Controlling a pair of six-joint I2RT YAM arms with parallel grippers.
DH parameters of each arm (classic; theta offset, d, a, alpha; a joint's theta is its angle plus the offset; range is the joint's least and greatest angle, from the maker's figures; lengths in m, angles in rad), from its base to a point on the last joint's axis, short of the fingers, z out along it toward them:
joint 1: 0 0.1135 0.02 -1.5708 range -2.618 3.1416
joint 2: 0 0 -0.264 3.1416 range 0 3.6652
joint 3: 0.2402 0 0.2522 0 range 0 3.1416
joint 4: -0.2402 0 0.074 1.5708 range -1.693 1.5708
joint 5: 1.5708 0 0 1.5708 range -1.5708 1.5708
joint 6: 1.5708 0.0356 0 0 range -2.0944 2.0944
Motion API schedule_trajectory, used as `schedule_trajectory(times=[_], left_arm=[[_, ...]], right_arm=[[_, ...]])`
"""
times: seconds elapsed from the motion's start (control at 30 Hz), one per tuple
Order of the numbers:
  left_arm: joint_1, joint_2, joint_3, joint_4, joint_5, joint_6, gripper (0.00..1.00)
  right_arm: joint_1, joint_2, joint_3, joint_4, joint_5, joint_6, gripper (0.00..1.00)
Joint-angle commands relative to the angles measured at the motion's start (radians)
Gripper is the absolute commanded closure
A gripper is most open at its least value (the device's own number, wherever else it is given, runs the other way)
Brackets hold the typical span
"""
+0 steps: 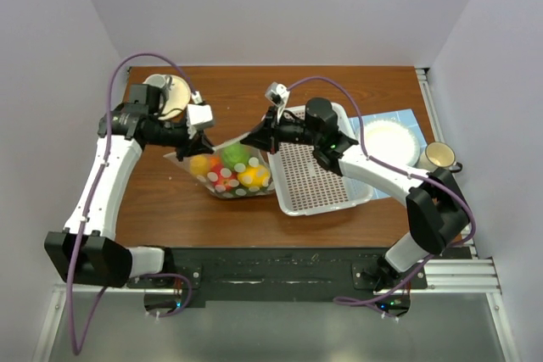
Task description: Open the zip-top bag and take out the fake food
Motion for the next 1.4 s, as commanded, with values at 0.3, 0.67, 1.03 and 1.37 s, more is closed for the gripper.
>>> schedule_trajectory(times=[0.3, 0.67, 1.03, 1.37], left_arm=[[0.39, 0.022, 0.029, -0.154, -0.144, 0.258, 1.0], [0.577, 0.055, 0.037, -0.227, -0.143, 0.39, 1.0], [0.39, 0.008, 0.149, -0.2, 0.136, 0.123, 0.09], [0.272, -0.037, 0.06, 0.384, 0.144, -0.334, 0.09]], right_arm=[[-0.035, -0.036, 0.037, 0.166, 0.072, 0.076, 1.0], [-0.038, 0.007, 0.041, 0.205, 0.086, 0.108, 1.0], [-0.019, 0.069, 0.035, 0.297, 0.017, 0.199, 1.0], [0.035, 0.021, 0.021, 0.193, 0.003, 0.13, 1.0]])
